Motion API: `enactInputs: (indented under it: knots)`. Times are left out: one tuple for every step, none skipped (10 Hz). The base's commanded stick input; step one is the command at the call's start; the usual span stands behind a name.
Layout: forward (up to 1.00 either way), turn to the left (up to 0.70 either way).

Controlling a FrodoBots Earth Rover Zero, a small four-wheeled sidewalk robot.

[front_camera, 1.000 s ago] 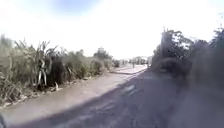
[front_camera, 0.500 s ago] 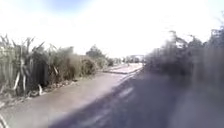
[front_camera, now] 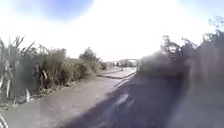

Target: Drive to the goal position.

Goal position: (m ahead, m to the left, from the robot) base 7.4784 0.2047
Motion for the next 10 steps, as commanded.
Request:
enactInputs:
  knots:
    - [0.85, -0.34]
    - [0.85, -0.33]
    - [0.85, -0.26]
    - [0.85, -0.19]
    - [0.85, 0.00]
    - [0.85, 0.00]
    - [0.85, 0.00]
    - [0.85, 0.00]
    - [0.85, 0.00]
    - [0.85, 0.00]
